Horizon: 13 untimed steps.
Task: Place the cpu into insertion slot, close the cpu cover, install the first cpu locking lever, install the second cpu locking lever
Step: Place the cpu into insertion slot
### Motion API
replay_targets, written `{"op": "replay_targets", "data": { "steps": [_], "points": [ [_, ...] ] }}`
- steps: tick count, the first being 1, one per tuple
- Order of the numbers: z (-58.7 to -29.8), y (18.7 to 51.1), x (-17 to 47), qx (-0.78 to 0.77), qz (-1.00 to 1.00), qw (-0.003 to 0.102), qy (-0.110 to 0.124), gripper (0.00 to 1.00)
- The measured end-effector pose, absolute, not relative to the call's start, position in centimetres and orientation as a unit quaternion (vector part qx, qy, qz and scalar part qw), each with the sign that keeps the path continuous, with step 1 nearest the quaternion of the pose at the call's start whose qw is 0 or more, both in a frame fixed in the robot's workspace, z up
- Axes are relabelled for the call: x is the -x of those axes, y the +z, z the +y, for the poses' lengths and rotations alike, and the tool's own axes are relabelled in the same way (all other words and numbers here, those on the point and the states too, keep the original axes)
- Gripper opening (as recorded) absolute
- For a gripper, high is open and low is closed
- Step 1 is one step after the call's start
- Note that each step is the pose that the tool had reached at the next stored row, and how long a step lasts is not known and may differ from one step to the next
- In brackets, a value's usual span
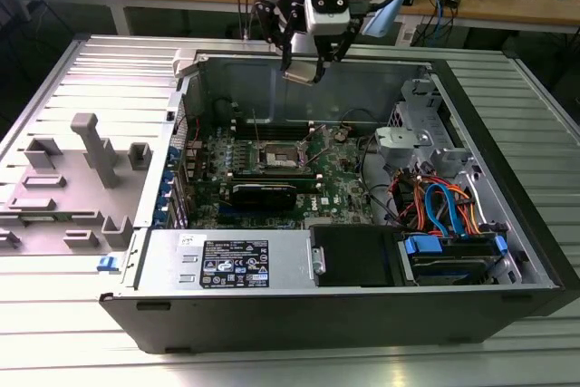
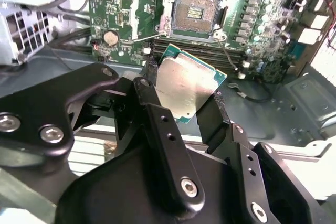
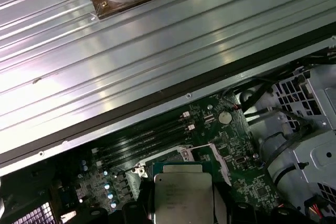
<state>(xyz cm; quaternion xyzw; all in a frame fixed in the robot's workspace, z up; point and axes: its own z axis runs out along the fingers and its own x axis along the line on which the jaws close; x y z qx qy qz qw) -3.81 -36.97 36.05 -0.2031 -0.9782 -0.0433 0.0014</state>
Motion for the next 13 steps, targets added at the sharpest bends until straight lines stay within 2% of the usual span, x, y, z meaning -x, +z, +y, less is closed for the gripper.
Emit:
{"op": "replay_targets", "data": {
  "steps": [13],
  "points": [
    [-37.61,35.49,3.81,0.258,-0.965,-0.001,-0.043,0.55]
  ]
}}
